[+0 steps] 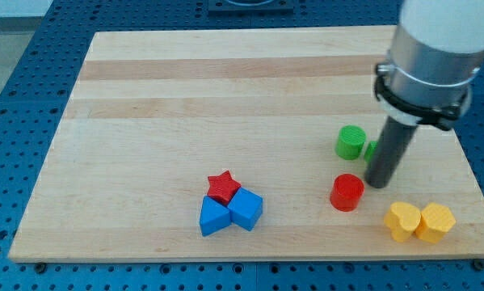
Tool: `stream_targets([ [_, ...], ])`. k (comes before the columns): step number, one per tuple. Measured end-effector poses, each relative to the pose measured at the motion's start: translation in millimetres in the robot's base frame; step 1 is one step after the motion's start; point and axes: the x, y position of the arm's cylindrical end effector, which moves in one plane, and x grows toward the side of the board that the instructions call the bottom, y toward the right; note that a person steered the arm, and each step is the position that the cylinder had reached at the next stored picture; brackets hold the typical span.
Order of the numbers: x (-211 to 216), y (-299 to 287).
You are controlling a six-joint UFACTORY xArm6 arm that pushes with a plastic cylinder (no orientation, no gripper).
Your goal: Push the green star along with the green circle diagonally top left to the red circle
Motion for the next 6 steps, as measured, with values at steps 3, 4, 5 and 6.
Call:
stream_targets([
  [3,-10,77],
  [4,-25,45],
  [5,-25,-24],
  [6,-24,-82],
])
